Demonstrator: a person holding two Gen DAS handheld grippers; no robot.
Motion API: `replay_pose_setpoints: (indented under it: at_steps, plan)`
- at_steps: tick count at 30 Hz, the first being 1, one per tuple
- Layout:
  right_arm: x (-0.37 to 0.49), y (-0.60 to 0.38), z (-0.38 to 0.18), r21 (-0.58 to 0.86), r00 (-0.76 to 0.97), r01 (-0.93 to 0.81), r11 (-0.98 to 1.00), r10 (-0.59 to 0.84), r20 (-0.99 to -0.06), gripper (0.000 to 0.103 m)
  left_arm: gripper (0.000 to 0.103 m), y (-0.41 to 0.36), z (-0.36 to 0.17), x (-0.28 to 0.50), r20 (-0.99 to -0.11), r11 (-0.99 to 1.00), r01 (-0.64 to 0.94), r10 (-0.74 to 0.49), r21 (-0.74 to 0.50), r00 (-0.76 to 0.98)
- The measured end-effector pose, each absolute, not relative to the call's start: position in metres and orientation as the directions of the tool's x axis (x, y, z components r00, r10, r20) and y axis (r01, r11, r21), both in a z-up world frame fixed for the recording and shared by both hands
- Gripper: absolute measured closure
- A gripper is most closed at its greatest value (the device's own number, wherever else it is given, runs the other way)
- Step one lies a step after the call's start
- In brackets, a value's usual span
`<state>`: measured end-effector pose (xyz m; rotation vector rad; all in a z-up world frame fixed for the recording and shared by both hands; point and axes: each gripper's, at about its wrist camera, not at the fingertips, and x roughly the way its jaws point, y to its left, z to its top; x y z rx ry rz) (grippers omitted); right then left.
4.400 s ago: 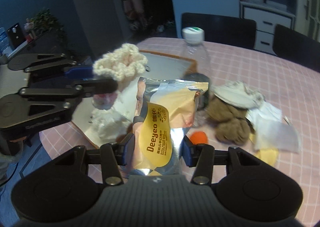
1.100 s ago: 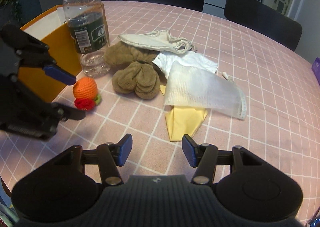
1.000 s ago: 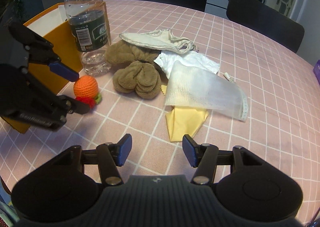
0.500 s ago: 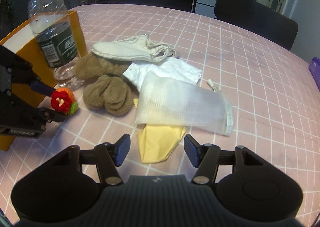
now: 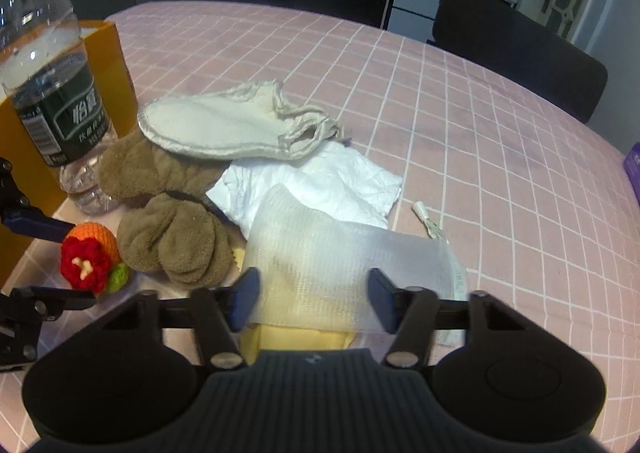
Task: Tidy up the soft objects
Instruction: 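Move the left tool to the orange crocheted fruit and grasp it, then grasp the white mesh bag with the right tool while the left holds the orange fruit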
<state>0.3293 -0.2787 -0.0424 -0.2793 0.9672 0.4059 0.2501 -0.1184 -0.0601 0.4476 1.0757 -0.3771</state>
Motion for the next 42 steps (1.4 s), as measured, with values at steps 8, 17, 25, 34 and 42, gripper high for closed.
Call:
replay_pose_setpoints:
  at_steps: [8,17,25,34,42]
  plan:
    - [0.336,-0.284,-0.053,0.034,0.435,-0.431,0.902,0.241,-0.868,0.1,0.056,-0.116,-0.055,0.24,-0.893,0.847,0.511,-0.11,0.145,0.436]
    - [0.31,-0.277,-0.026,0.026,0.443,-0.453,0.891,0.25,-0.861,0.103,0.056,-0.111,-0.046,0.226,-0.879,0.842,0.523,-0.141,0.136,0.455]
    - [0.331,-0.3,-0.009,0.078,0.437,-0.317,0.945,0.218,-0.872,0.048,0.056,-0.111,-0.04,0.227,-0.872,0.846,0.521,-0.164,0.116,0.461]
    - [0.371,-0.309,-0.04,0.205,0.329,-0.132,0.97,0.238,-0.914,0.014,0.056,-0.113,-0.047,0.243,-0.889,0.845,0.52,-0.139,0.123,0.436]
    - [0.379,-0.283,-0.057,0.167,0.291,-0.207,0.964,0.223,-0.93,0.019,0.056,-0.112,-0.053,0.251,-0.901,0.848,0.519,-0.142,0.103,0.41]
